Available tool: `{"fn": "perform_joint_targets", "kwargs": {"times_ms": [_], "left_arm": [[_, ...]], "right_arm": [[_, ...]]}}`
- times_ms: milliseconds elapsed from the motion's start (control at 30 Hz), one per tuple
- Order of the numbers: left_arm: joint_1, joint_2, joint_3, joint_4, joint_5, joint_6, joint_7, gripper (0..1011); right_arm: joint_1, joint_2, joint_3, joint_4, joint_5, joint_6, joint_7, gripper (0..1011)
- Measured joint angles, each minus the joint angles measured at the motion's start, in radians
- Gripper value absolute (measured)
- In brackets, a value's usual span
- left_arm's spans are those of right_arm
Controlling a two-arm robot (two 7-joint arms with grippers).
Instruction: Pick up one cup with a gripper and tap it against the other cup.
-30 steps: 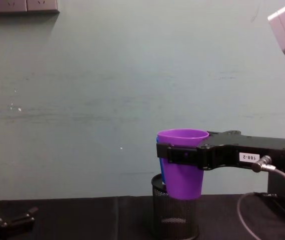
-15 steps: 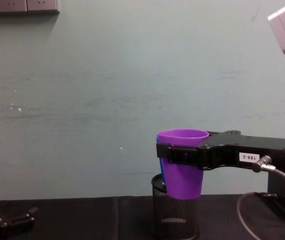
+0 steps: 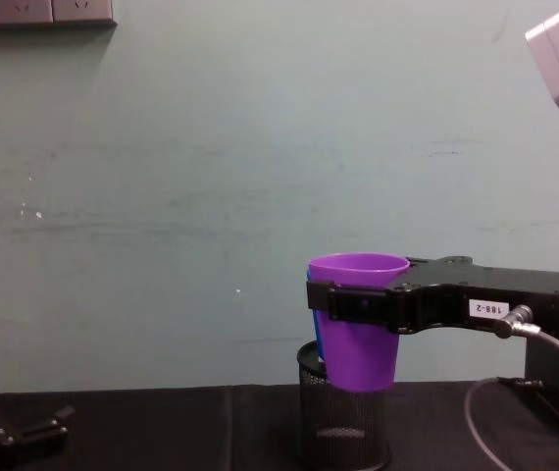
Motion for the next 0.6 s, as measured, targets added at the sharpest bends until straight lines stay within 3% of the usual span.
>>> {"fn": "perform_joint_targets", "kwargs": {"times_ms": [600], "left_arm": [[0.000, 0.000, 0.000, 0.000, 0.000, 0.000, 0.000, 1000]], "right_arm": [[0.000, 0.000, 0.000, 0.000, 0.000, 0.000, 0.000, 735]]}}
